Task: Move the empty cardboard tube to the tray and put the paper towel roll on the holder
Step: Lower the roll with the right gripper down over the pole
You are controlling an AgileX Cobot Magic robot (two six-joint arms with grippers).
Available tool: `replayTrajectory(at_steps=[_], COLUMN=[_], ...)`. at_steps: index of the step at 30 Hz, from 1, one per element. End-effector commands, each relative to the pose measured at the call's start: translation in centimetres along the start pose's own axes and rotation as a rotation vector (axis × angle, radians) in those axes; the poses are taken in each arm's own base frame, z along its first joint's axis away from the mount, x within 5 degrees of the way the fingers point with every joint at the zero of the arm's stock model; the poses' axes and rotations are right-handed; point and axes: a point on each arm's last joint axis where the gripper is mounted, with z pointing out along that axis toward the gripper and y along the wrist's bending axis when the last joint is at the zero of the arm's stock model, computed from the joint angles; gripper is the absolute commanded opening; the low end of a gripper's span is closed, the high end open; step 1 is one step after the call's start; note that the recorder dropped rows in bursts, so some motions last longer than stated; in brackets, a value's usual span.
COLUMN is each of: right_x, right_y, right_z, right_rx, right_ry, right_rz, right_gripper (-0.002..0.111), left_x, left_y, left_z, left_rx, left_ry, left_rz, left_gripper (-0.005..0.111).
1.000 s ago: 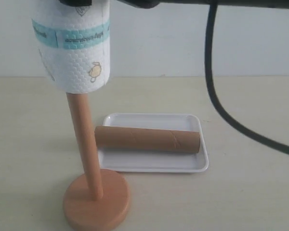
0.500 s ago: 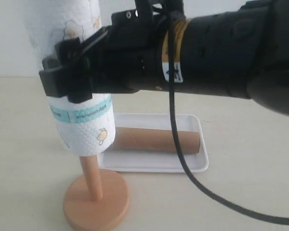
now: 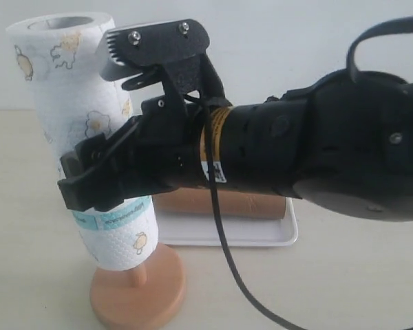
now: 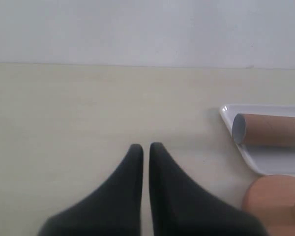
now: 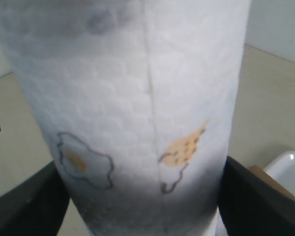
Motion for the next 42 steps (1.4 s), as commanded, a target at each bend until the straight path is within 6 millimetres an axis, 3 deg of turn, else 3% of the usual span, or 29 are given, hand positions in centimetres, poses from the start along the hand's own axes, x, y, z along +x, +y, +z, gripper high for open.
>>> replayTrajectory(at_steps=[1,18,29,42], right_x=[0.5,4.0,4.8,4.9], right_y=[0.1,-0.3,-1.0,-1.1], right_z=[0.8,1.2,1.1,1.1], right_rx=[-0.024,-0.039,0.028,0.040], right_ry=[0.000,0.078,0.170,0.186], right_rz=[0.003,-0.017,-0.162,-0.167], right_gripper=[0.001,0.001,0.001,0.001], left_x=[0.1,0.1,0.1,0.1], left_y=[0.0,0.0,0.0,0.0], left_z=[0.0,0.0,0.0,0.0], left_rx=[-0.004,-0.004,-0.004,-0.004], left_ry=[0.001,0.001,0.001,0.001], left_rz=[0.003,0.003,0.003,0.003], left_gripper=[0.004,0.004,0.004,0.004])
